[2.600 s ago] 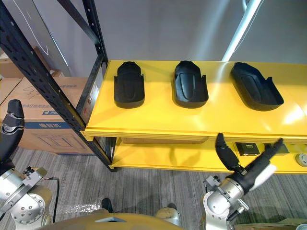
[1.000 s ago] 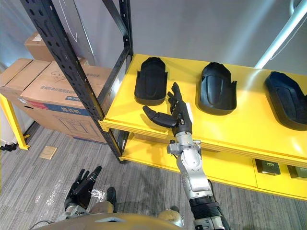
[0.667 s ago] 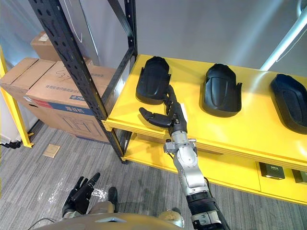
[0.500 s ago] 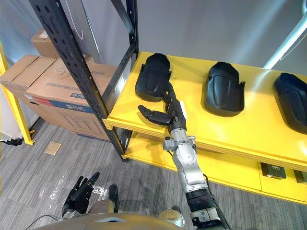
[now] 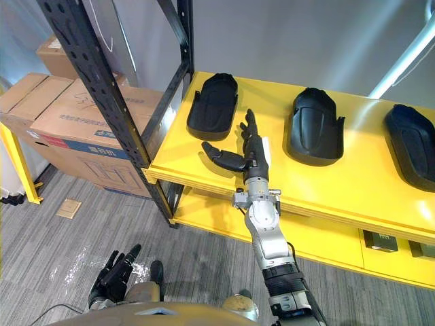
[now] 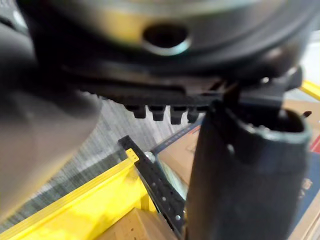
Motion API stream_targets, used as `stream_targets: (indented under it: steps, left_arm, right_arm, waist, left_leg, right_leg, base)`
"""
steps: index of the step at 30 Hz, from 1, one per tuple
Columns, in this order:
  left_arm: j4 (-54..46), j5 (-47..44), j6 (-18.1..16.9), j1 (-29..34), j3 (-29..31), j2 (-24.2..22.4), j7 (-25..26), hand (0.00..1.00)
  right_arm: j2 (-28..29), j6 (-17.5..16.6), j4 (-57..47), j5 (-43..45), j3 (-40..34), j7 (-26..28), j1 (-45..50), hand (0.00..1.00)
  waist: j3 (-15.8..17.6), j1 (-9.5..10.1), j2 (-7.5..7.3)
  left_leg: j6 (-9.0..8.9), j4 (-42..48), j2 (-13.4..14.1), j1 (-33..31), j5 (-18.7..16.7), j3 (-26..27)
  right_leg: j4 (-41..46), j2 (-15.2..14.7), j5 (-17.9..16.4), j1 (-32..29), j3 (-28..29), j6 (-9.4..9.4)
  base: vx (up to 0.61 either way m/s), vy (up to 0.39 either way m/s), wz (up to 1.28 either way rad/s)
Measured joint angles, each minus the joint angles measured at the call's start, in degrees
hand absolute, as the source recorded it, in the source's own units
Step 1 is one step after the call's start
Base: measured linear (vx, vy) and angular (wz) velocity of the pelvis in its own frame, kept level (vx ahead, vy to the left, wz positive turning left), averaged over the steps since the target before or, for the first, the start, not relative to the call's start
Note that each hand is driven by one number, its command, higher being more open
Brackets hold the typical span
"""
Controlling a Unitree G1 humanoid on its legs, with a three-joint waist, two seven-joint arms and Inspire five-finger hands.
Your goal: Walk over and take three plastic housings, then place them on the shelf
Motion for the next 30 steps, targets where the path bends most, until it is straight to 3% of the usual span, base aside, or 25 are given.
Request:
stream_targets:
  steps: [7, 9, 14, 16, 19, 24, 26, 27, 30]
  left_arm:
    - [0.0, 0.2, -0.2, -0.2, 0.5, -0.3, 0.1, 1.00]
    - [0.7, 0.2, -0.1, -0.3, 0.3, 0.2, 0.1, 1.00]
    - [2.9, 0.3, -0.1, -2.1, -0.8, 1.3, 0.1, 1.00]
    - [2.9, 0.3, -0.1, -2.3, -0.8, 1.5, 0.1, 1.00]
    - [3.0, 0.3, -0.1, -2.2, -0.8, 1.6, 0.6, 1.00]
    - [4.4, 2.7, -0.1, -1.7, 2.3, 1.3, 2.9, 1.00]
    - [6.4, 3.4, 0.2, -1.3, 5.2, 1.3, 3.9, 1.00]
    - [8.5, 4.7, 0.7, -1.1, 7.3, 1.4, 4.6, 1.00]
    - [13.1, 9.2, 3.9, -1.2, 8.8, 2.3, 5.7, 1.00]
  right_arm:
    - [0.0, 1.2, -4.3, 1.7, -3.4, -0.1, 4.2, 1.00]
    - [0.0, 2.6, -3.3, 2.8, -2.5, 0.5, 4.9, 1.00]
    - [0.5, 2.9, 1.9, 2.6, 0.0, 0.2, 4.6, 1.00]
    - [1.5, 1.9, 1.9, 2.2, 0.5, -1.9, 4.2, 1.00]
    - [1.9, -3.8, 1.9, -2.4, -0.1, -6.9, 3.3, 1.00]
    - [1.7, -5.9, -10.5, -14.7, -9.9, -12.6, 5.7, 1.00]
    - [1.3, -7.0, -15.6, -14.6, -17.4, -12.4, 9.1, 1.00]
    - [1.2, -7.1, -16.5, -13.4, -22.5, -12.0, 12.0, 1.00]
    - [1.0, -6.7, -12.8, -7.8, -27.3, -11.6, 17.9, 1.00]
  waist:
    - [0.0, -1.00, -0.27]
    - [0.0, -1.69, -0.35]
    - [0.0, -1.21, -0.49]
    - [0.0, -1.08, -0.68]
    - [-0.2, -0.19, -1.22]
    - [-1.1, -0.34, -2.67]
    - [-2.0, -1.21, -3.47]
    - [-2.8, -2.83, -4.04]
    - [-3.1, -4.37, -4.19]
  left_leg:
    - [-0.47, 0.0, 0.5, 1.2, -0.4, 2.0]
    - [-0.37, 0.0, 0.6, 1.7, -0.5, 2.1]
    - [-0.43, 0.0, 0.6, 2.2, -0.7, 2.5]
    - [-0.45, 0.0, 0.7, 2.1, -1.1, 2.6]
    - [-0.33, 0.0, 0.9, 2.1, -1.4, 3.3]
    - [-0.64, 0.0, 1.1, 2.1, -1.1, 3.9]
    - [-0.74, 0.0, 1.3, 2.1, -1.2, 5.2]
    - [-0.92, 0.0, 1.5, 2.2, -1.3, 6.0]
    - [-1.30, 0.0, 1.8, 4.2, -2.0, 8.5]
  right_leg:
    - [0.4, 0.2, -0.1, -0.5, 2.0, -0.13]
    - [0.4, 0.3, -0.1, -0.1, 2.2, -0.15]
    - [0.3, 0.3, -0.1, 0.2, 2.5, -0.12]
    - [0.3, 0.3, 0.0, 0.1, 2.7, -0.12]
    - [0.2, 0.4, 0.0, -0.3, 3.3, -0.13]
    - [0.1, 0.7, 0.2, -0.8, 3.6, -0.16]
    - [0.2, 0.8, 0.2, -1.7, 5.0, -0.18]
    - [0.3, 0.9, 0.2, -2.2, 5.8, -0.22]
    - [0.3, 1.2, 0.1, -2.2, 8.2, -0.39]
  base:
    - [-0.01, -0.009, -0.15]
    - [-0.01, -0.010, -0.07]
    - [0.00, -0.002, -0.03]
    - [0.00, 0.001, -0.04]
    - [0.00, 0.001, -0.07]
    - [0.02, -0.008, -0.04]
    - [0.02, 0.000, -0.27]
    - [0.02, -0.002, -0.31]
    - [-0.01, 0.002, -0.42]
